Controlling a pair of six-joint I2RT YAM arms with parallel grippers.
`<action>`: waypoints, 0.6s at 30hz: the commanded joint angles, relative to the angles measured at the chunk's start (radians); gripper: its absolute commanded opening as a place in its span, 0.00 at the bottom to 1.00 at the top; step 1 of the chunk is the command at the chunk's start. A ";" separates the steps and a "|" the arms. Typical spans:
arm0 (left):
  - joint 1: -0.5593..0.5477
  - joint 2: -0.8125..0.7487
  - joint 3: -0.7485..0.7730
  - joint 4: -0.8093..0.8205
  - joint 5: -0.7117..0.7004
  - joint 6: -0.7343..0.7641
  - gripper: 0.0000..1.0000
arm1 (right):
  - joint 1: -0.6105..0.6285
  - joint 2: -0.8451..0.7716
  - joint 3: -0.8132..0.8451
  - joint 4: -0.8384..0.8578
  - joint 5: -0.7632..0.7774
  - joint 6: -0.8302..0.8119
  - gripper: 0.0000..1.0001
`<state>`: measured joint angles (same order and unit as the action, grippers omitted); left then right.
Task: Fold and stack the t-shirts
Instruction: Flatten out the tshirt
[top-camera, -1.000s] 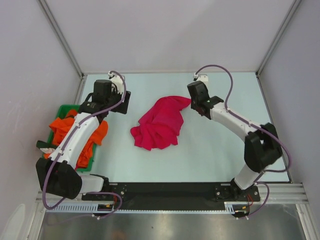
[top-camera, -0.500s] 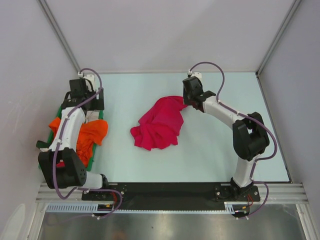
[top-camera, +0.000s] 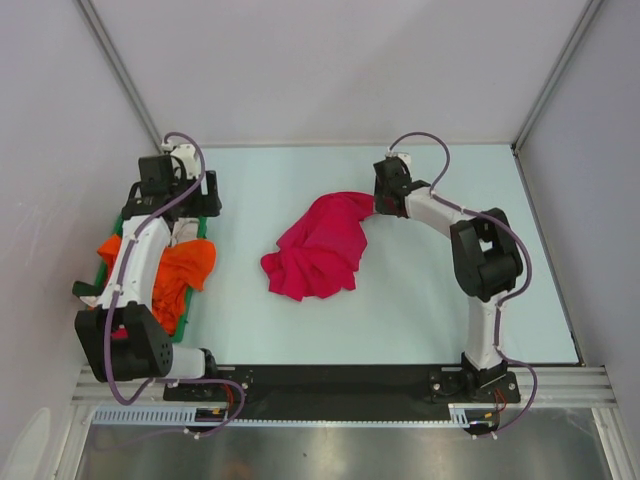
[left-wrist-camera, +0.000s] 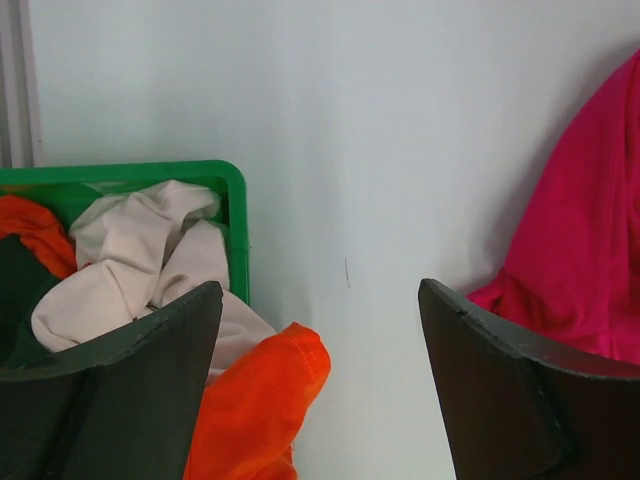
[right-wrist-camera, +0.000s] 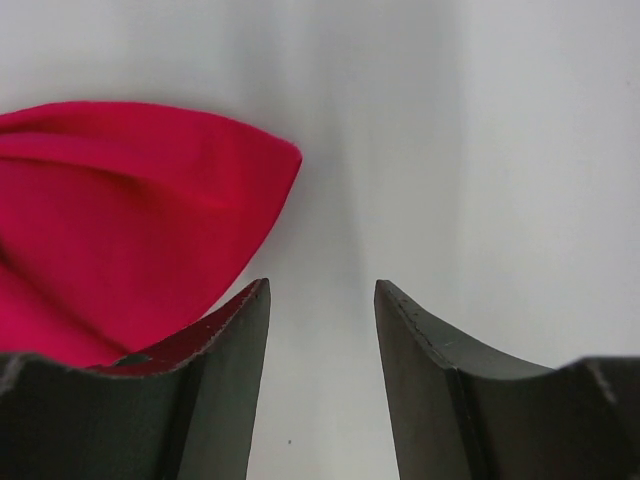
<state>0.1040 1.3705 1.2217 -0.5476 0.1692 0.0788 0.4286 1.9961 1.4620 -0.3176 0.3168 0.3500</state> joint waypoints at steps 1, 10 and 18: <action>-0.020 -0.036 -0.025 0.005 0.033 -0.007 0.85 | -0.011 0.087 0.127 0.014 -0.042 0.026 0.51; -0.053 -0.053 -0.047 0.003 0.009 0.003 0.85 | -0.016 0.237 0.339 -0.015 -0.085 0.056 0.51; -0.063 -0.054 -0.064 0.006 0.006 0.006 0.85 | -0.024 0.285 0.393 -0.043 -0.044 0.072 0.51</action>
<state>0.0486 1.3521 1.1698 -0.5552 0.1684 0.0792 0.4103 2.2635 1.8175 -0.3393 0.2470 0.3992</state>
